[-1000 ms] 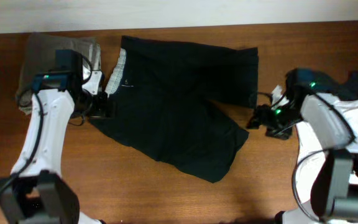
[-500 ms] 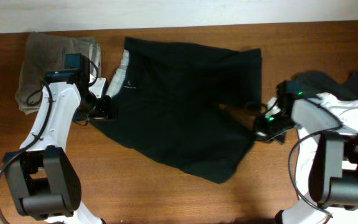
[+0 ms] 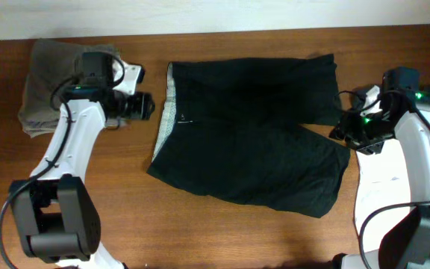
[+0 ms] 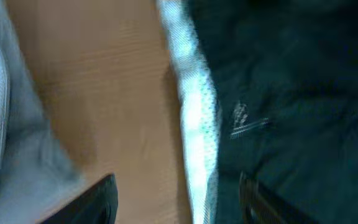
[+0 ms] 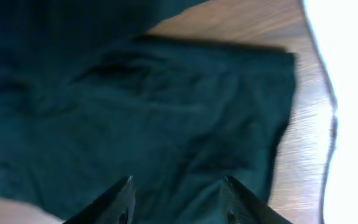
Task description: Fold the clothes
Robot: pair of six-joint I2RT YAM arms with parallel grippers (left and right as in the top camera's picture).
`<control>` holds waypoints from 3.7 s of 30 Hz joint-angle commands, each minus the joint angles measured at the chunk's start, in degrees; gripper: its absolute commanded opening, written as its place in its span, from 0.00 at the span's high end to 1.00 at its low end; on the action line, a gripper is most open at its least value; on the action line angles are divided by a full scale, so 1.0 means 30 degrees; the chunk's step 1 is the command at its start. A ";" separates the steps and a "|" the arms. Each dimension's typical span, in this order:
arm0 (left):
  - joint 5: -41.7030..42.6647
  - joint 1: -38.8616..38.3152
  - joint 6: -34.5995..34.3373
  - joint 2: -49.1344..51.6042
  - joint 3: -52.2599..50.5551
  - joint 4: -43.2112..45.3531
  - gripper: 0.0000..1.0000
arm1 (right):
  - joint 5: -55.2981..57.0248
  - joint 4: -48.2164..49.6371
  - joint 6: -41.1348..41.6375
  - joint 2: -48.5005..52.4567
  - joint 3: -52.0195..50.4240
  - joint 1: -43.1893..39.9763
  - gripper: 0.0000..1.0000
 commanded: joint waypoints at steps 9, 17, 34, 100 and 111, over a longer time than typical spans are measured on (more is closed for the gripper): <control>0.0350 -0.1552 0.2004 0.3606 0.2790 -0.1865 0.24 | 0.0102 -0.1158 0.0000 -0.0692 0.0182 0.4095 0.45; -0.0284 -0.1559 0.1931 0.3002 0.2171 -0.9216 0.35 | 0.0233 -0.1297 0.0007 -0.0685 -0.0109 0.4102 0.44; -0.1413 0.0721 0.0175 0.1246 0.1508 -1.1154 1.00 | 0.1195 -0.1282 0.0007 -0.0692 -0.0109 0.4095 0.44; 0.1625 0.0160 0.0721 0.6113 0.5384 0.0474 0.45 | -0.1209 0.3599 -0.0182 0.4240 0.4634 0.4991 0.19; -0.1457 0.1115 -0.0233 0.3716 0.2943 -1.2888 0.36 | 0.0313 -0.2011 -0.0168 0.0102 0.4634 0.4969 0.16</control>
